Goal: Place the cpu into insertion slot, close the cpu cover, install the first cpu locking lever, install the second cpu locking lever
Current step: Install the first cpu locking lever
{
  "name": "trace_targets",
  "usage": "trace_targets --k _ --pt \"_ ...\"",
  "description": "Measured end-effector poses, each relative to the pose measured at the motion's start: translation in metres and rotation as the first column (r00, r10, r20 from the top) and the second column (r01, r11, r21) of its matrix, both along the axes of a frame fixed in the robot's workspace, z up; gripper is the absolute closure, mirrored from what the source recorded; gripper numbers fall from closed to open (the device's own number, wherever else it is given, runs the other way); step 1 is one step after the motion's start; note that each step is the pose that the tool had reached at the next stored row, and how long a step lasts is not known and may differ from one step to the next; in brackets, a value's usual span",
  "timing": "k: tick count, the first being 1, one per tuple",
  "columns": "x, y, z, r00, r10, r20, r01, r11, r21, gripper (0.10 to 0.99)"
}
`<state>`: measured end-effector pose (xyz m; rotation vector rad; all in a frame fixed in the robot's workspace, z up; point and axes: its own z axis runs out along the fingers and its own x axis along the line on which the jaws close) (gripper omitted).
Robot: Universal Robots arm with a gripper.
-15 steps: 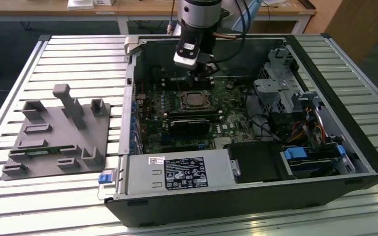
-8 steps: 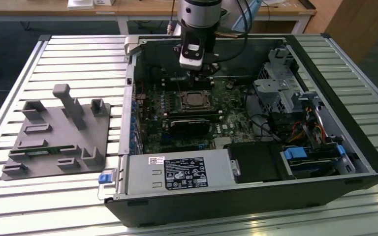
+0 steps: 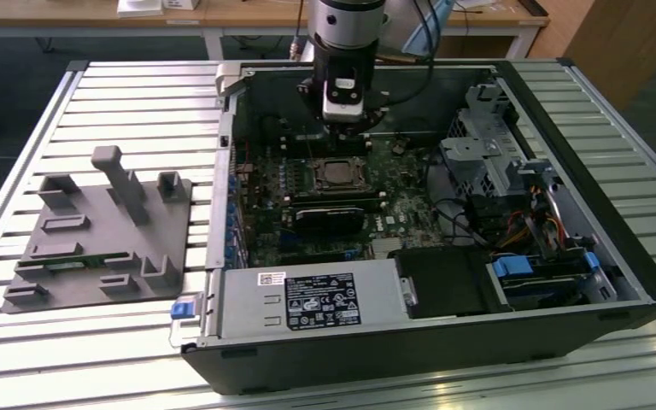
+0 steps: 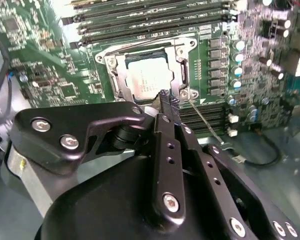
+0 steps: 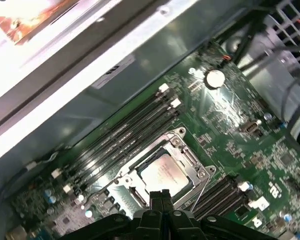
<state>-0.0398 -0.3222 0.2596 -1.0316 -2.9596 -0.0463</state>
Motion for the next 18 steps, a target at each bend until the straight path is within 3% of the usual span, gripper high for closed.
trace_targets --k 7,11,14,18 --pt "0.0000 0.0000 0.0000 0.9925 0.123 0.0000 -0.123 0.9925 0.000 0.980" --pt "0.0000 0.0000 0.0000 0.9807 0.195 0.0000 -0.195 0.9807 0.000 0.980" --pt "0.0000 0.0000 -0.0001 0.9687 0.248 0.0000 -0.248 0.9687 0.000 0.980" --pt "0.0001 0.0000 -0.0001 0.9581 0.286 0.0000 -0.286 0.9581 0.000 0.980"
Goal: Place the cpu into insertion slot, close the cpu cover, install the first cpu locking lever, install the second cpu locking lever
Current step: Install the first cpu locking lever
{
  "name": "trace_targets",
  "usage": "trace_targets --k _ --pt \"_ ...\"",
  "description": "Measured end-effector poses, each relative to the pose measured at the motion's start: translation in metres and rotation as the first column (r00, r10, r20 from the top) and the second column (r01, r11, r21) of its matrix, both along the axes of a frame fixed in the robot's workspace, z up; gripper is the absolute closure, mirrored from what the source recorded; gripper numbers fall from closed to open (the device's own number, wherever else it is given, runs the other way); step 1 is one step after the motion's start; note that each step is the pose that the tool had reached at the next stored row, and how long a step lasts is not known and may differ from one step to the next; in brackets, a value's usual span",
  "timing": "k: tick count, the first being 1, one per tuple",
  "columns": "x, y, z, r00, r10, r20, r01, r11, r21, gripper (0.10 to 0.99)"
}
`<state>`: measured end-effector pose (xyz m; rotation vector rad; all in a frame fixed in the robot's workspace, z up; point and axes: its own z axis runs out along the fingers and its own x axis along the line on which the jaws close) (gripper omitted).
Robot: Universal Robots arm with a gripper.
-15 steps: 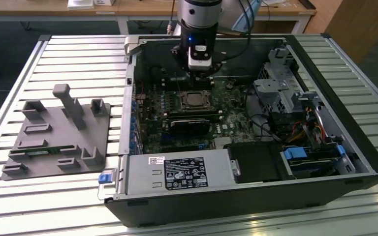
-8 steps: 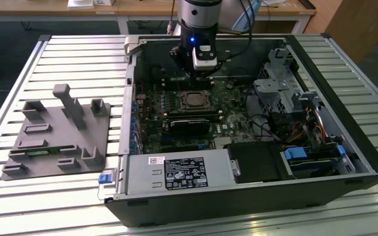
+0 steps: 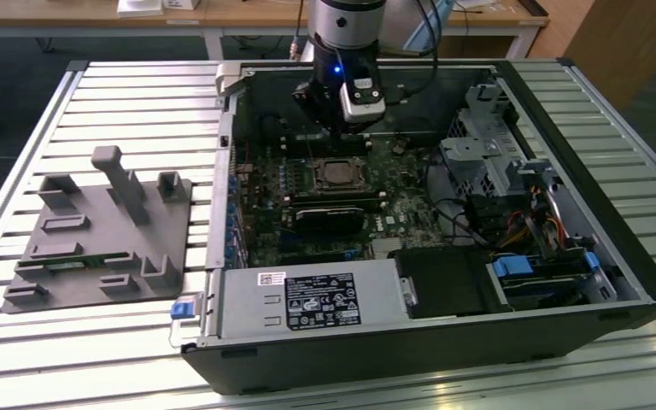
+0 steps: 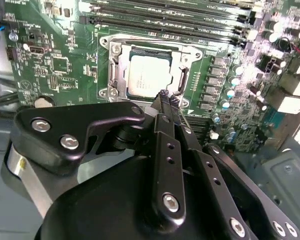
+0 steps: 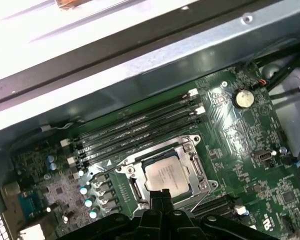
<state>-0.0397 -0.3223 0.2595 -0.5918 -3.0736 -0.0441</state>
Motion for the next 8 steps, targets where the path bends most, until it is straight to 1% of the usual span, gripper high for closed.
trace_targets --k 2,4,8 --pt "0.0000 0.0000 0.0000 0.9994 0.035 0.0000 -0.035 0.9994 0.000 0.980" --pt "0.0000 0.0000 0.0000 0.9974 0.073 0.0000 -0.073 0.9974 0.000 0.980" --pt "0.0000 0.0000 -0.0001 0.9901 0.141 0.0000 -0.141 0.9901 0.000 0.980"
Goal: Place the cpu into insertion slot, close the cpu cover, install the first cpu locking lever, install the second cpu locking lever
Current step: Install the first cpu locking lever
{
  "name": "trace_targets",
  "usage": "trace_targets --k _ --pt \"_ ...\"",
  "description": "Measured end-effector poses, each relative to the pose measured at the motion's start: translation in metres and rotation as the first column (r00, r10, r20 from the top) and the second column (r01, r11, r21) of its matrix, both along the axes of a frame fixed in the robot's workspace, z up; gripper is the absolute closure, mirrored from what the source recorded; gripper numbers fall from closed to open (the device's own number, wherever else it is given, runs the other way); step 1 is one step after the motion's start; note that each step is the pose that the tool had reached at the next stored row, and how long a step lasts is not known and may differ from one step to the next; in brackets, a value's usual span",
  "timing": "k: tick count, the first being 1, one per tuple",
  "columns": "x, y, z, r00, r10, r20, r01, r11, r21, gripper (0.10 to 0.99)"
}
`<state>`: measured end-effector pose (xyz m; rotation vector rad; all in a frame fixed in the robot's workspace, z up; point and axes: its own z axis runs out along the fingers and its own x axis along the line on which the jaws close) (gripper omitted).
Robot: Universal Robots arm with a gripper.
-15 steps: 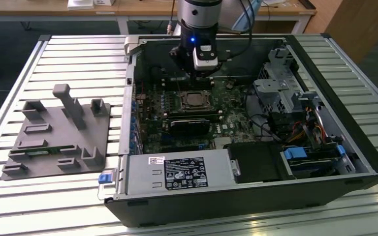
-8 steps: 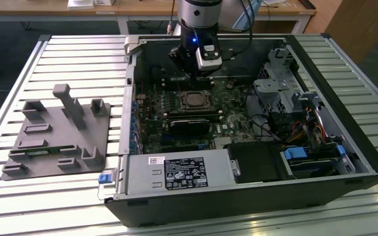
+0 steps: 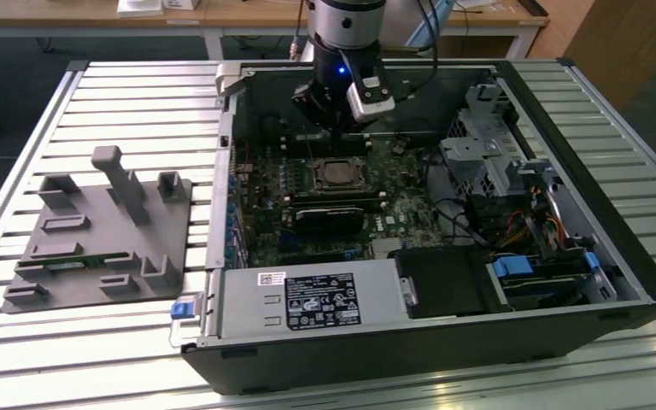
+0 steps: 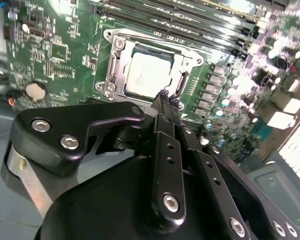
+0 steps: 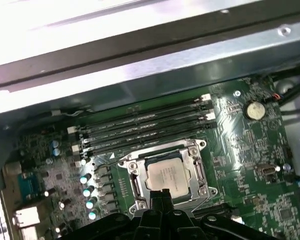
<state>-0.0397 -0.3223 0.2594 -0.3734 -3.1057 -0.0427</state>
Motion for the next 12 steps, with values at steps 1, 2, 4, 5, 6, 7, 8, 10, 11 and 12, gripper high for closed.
trace_targets --k 1,2,4,5,6,7,8,10,11,12 --pt "0.0000 0.0000 0.0000 0.9998 0.018 0.0000 -0.018 0.9998 0.000 0.980" --pt "0.0000 0.0000 -0.0001 0.9994 0.034 0.0000 -0.034 0.9994 0.000 0.980" --pt "0.0000 0.0000 -0.0001 0.9975 0.070 0.0000 -0.070 0.9975 0.000 0.980" --pt "0.0000 0.0000 -0.0001 0.9961 0.088 0.0000 -0.088 0.9961 0.000 0.980" --pt "-0.0001 0.0000 -0.0001 0.9945 0.105 0.0000 -0.105 0.9945 0.000 0.980" --pt "-0.0006 0.0000 -0.0001 0.9936 0.113 0.0001 -0.113 0.9936 0.000 0.980" --pt "-0.0023 0.0000 -0.0002 0.9933 0.115 0.0007 -0.115 0.9933 0.000 0.980" --pt "-0.0079 -0.0001 -0.0001 0.9932 0.116 0.0027 -0.116 0.9933 0.000 0.980" --pt "-0.0107 -0.0001 -0.0001 0.9932 0.116 0.0035 -0.116 0.9932 0.000 0.980" --pt "-0.0127 -0.0001 -0.0001 0.9931 0.117 0.0039 -0.117 0.9931 0.000 0.980"
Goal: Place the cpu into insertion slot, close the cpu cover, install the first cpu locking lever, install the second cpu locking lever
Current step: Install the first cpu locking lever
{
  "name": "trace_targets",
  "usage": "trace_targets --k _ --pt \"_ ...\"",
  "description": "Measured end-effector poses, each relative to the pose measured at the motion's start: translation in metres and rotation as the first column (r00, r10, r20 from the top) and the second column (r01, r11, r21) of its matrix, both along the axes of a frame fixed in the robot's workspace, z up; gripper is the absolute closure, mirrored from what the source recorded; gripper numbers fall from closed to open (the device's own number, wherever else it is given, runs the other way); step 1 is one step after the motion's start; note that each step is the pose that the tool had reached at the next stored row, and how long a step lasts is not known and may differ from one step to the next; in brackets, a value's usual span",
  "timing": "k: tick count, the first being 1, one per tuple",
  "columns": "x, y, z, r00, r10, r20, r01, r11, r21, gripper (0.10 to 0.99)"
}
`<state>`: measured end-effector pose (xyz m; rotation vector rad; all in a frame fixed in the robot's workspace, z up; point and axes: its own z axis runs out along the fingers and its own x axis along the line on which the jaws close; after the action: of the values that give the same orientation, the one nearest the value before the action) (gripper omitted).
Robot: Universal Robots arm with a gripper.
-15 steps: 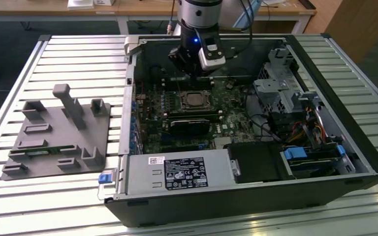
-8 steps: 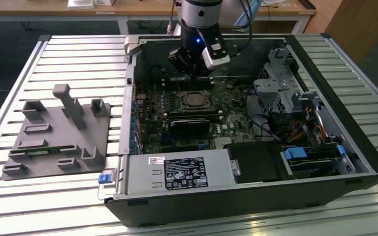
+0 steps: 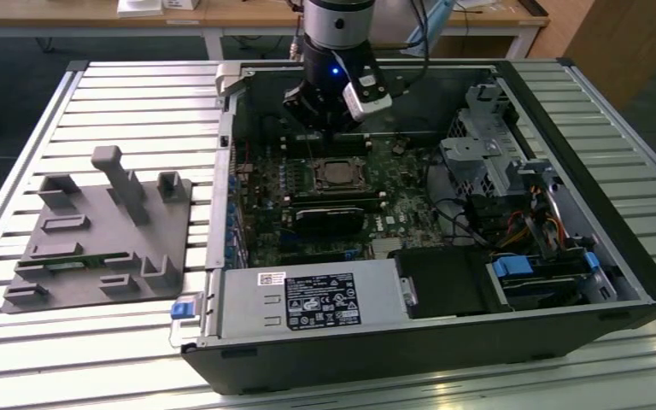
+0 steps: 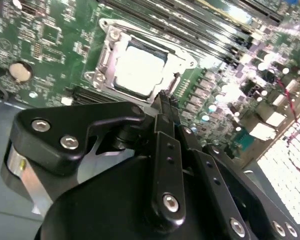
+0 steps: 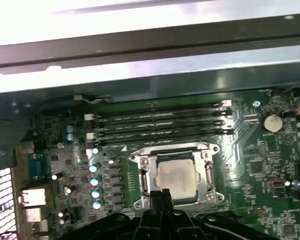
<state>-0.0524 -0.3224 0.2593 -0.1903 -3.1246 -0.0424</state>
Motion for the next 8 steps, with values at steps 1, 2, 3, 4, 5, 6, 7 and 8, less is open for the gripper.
trace_targets --k 1,2,3,4,5,6,7,8 --pt "-0.0003 0.0000 -0.0001 1.0000 0.006 0.0002 -0.006 1.0000 0.000 0.980" --pt "-0.0003 0.0000 -0.0001 0.9998 0.022 0.0002 -0.022 0.9998 0.000 0.980" --pt "-0.0003 0.0000 0.0000 0.9992 0.039 0.0000 -0.039 0.9992 0.000 0.980" --pt "-0.0004 0.0000 0.0000 0.9984 0.056 0.0001 -0.056 0.9984 0.001 0.980" --pt "-0.0007 0.0000 -0.0001 0.9980 0.063 0.0005 -0.063 0.9980 0.001 0.980" --pt "-0.0024 0.0000 -0.0001 0.9979 0.064 0.0015 -0.064 0.9979 0.001 0.980" --pt "-0.0048 0.0000 -0.0001 0.9979 0.065 0.0028 -0.065 0.9979 0.001 0.980" --pt "-0.0074 0.0000 -0.0001 0.9979 0.065 0.0041 -0.065 0.9979 0.001 0.980"
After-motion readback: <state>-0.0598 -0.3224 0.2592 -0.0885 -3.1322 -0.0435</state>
